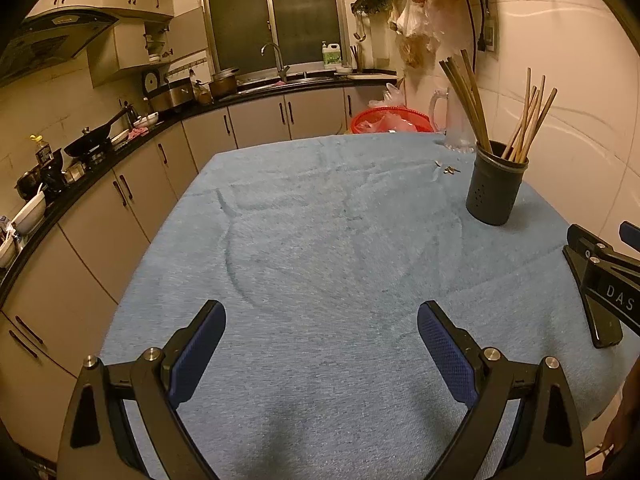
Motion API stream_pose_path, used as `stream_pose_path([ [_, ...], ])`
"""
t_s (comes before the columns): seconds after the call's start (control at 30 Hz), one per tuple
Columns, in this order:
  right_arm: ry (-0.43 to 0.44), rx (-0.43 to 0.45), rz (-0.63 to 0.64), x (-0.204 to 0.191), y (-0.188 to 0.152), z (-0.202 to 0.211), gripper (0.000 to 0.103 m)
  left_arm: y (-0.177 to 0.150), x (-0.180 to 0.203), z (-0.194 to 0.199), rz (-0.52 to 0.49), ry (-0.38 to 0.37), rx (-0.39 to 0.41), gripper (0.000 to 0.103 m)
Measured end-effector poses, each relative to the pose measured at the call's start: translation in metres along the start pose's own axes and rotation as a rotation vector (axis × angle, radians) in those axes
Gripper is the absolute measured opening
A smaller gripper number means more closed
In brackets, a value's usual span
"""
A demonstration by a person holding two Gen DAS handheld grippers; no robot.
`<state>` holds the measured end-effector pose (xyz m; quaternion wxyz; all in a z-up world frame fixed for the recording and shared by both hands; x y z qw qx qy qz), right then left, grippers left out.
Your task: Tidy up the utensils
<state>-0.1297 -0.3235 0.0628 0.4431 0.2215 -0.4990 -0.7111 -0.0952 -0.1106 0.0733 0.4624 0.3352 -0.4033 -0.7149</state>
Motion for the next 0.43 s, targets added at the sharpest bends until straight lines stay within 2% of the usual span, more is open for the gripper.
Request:
stream_pose_path([
  [0.27,0.021,0.0,0.007,-0.005,0.002,-0.001,0.085,0.001,-0.007,-0.002,0.012,0.023,-0.007,0.097],
  [0.37,0.068,-0.023,0.0,-0.01,0.0,-0.006,0.085,0.001,-0.026,-0.008,0.051,0.111,-0.015,0.097],
  [0.43,0.151,-0.076,0.005,-0.02,-0.005,-0.017,0.085,-0.002,-0.041,-0.019,0.075,0.128,-0.049,0.097],
])
Point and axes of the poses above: each gripper's, at about its wrist camera, not at the fingertips, and z roughly against the way its jaws point, x to its right, y to its top, the point moved 2 cm from there along -z, roughly the way its jaws point, and after that the axes turned 13 degrees about x, right-handed, at the moved point
